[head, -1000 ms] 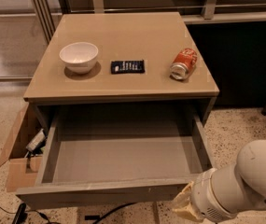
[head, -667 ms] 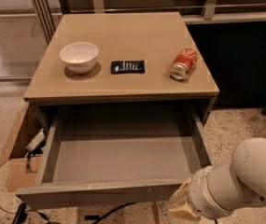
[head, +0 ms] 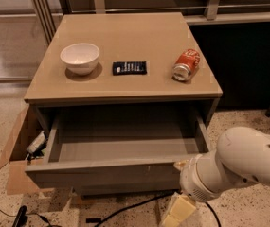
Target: Close top drawer
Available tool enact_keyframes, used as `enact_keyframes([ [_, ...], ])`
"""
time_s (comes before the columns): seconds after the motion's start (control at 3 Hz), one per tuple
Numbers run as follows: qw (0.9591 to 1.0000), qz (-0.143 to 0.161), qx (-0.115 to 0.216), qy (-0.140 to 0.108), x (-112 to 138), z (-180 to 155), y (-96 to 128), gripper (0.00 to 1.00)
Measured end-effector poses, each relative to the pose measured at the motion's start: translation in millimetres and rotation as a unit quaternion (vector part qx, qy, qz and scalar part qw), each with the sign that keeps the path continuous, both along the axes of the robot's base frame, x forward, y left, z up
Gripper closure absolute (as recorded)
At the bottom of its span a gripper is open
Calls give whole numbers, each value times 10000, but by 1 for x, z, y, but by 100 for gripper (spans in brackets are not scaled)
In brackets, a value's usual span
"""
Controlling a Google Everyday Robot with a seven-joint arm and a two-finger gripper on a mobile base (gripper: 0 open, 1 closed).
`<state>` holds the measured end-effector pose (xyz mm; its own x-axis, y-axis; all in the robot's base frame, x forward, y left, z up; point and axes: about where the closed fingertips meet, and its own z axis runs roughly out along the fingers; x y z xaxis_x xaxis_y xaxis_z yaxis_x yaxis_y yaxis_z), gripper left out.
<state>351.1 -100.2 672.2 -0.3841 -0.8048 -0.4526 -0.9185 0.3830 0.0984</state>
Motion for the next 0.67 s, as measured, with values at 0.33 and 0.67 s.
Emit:
enact_keyframes([
  [0.33, 10000, 1, -72, -2, 37, -14, 4, 25],
  [0.67, 9998, 35, -203, -62, 73, -23, 7, 50],
])
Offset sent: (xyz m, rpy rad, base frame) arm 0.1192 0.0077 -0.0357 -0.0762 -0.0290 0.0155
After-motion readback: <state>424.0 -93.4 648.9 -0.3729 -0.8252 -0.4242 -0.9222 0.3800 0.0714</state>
